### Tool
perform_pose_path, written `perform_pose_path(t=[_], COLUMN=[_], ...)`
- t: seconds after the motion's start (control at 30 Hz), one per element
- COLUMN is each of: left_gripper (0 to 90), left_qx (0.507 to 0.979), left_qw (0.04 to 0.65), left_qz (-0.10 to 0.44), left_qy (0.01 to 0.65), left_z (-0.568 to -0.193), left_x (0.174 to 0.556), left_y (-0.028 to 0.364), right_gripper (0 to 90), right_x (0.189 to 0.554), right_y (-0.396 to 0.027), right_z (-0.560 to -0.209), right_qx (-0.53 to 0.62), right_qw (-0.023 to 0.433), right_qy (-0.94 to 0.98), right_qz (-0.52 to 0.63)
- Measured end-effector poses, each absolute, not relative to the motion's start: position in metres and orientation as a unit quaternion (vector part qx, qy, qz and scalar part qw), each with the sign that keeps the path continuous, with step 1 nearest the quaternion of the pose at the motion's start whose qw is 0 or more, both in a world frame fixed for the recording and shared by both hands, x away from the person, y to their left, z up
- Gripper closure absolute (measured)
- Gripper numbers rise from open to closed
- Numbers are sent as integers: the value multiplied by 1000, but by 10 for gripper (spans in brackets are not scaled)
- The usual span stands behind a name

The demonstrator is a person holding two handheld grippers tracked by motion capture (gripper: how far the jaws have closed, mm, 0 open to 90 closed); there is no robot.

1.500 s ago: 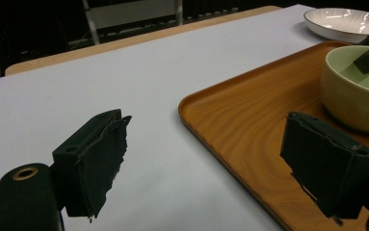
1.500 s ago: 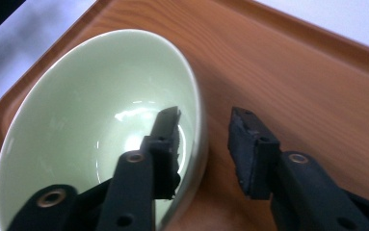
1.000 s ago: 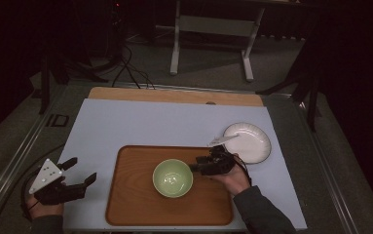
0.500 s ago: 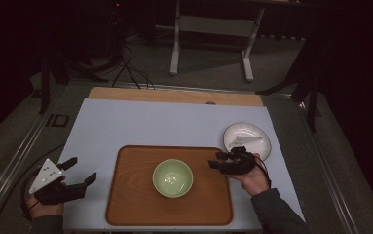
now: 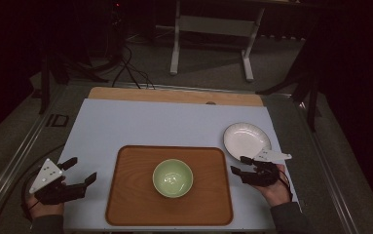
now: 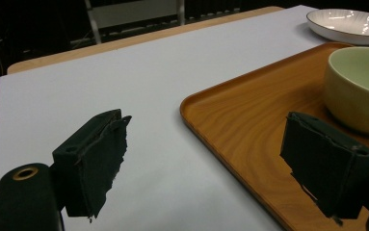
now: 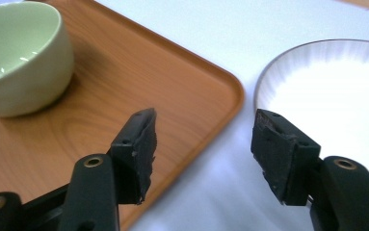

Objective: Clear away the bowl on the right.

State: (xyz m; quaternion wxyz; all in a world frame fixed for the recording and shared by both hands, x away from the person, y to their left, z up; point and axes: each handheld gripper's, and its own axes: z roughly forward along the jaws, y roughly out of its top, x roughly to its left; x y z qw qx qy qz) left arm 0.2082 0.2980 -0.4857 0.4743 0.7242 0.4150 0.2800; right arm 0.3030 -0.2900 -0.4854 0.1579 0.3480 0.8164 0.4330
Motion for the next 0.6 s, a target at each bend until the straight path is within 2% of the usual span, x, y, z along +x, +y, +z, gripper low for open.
perform_pose_path(t=[0.37, 0.6], left_gripper=[160, 160], left_qx=[726, 722], left_qw=[475, 478], left_qz=[278, 278], left_qy=[413, 415], left_z=[-486, -487], left_x=[209, 210], left_y=[297, 297], right_gripper=[322, 303], right_x=[277, 271], right_y=[-326, -335], right_z=[-493, -494], right_qx=[343, 336], right_qw=[211, 212], right_qy=[790, 779], right_qz=[463, 485])
